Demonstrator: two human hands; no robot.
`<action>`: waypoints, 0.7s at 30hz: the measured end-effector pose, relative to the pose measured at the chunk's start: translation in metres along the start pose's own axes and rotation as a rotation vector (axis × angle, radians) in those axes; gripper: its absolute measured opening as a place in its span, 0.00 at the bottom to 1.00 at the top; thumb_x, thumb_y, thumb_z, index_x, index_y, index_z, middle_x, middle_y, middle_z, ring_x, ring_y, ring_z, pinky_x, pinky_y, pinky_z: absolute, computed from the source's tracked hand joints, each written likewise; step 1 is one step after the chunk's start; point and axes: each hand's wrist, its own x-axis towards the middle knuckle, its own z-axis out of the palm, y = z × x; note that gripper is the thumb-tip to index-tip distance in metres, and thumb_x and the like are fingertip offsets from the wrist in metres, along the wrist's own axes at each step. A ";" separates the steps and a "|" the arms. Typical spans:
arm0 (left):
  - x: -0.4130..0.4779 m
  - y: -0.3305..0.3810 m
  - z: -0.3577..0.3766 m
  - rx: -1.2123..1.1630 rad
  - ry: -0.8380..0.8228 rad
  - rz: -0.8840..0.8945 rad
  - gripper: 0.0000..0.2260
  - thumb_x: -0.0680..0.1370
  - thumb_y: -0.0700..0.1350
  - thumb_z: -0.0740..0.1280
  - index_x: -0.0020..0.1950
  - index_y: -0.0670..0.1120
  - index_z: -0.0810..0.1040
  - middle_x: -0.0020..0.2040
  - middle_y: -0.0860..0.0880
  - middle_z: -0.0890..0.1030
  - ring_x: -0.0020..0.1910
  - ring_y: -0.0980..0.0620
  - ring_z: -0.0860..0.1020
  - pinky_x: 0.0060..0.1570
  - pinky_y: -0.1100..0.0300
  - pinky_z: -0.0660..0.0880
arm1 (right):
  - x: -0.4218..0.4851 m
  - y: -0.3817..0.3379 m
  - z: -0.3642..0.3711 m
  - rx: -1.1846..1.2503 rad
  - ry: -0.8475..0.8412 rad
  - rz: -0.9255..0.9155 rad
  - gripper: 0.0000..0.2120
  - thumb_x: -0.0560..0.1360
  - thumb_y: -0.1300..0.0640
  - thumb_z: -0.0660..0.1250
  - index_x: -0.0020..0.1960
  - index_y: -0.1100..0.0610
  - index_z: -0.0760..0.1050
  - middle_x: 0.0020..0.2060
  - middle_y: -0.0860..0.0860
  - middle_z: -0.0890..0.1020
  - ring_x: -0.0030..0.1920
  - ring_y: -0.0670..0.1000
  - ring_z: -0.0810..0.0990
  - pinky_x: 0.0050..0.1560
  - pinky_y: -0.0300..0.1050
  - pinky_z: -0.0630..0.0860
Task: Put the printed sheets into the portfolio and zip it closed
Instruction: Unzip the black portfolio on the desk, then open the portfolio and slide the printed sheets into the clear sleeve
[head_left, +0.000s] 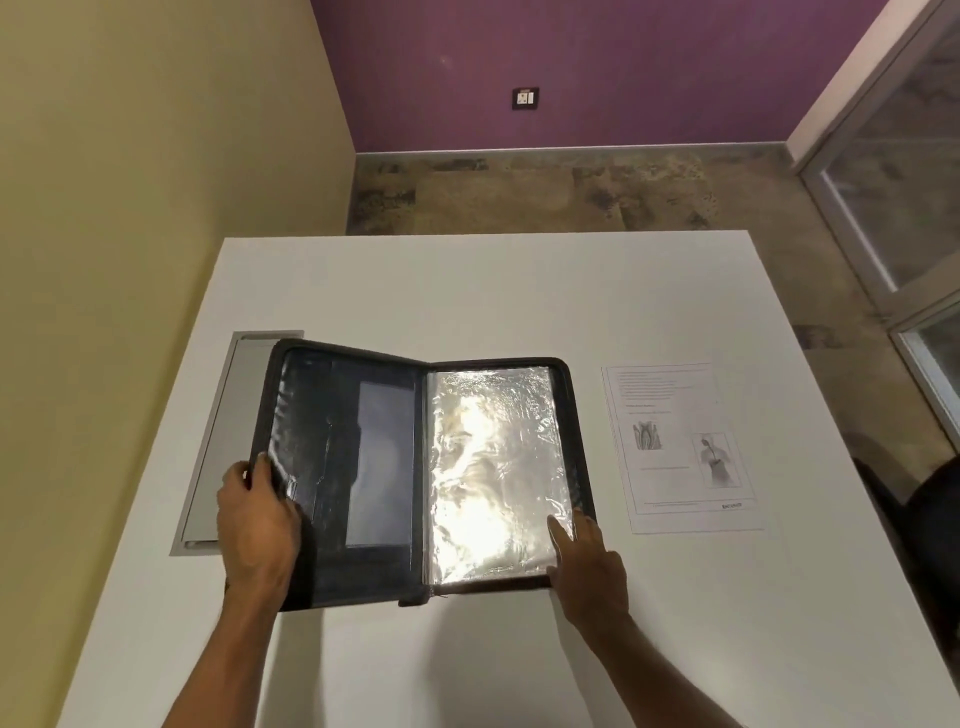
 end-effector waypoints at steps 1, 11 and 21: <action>0.003 -0.010 0.009 0.087 -0.031 0.039 0.20 0.79 0.38 0.67 0.71 0.38 0.72 0.62 0.37 0.75 0.57 0.34 0.76 0.57 0.39 0.77 | 0.000 -0.001 -0.001 -0.012 -0.005 0.006 0.37 0.66 0.55 0.80 0.73 0.45 0.73 0.74 0.55 0.74 0.72 0.54 0.74 0.45 0.50 0.80; 0.014 -0.048 0.066 0.351 -0.288 0.039 0.37 0.74 0.58 0.76 0.76 0.40 0.70 0.75 0.34 0.66 0.73 0.33 0.65 0.68 0.35 0.70 | 0.005 -0.006 0.007 -0.043 -0.047 0.036 0.35 0.61 0.60 0.82 0.67 0.49 0.80 0.67 0.59 0.80 0.65 0.57 0.81 0.36 0.52 0.80; 0.012 -0.039 0.081 0.270 -0.359 -0.105 0.31 0.76 0.54 0.74 0.74 0.41 0.71 0.72 0.36 0.71 0.69 0.33 0.70 0.64 0.37 0.74 | 0.005 -0.001 0.016 -0.059 0.019 0.022 0.35 0.58 0.61 0.81 0.64 0.51 0.79 0.71 0.59 0.77 0.68 0.58 0.79 0.36 0.50 0.81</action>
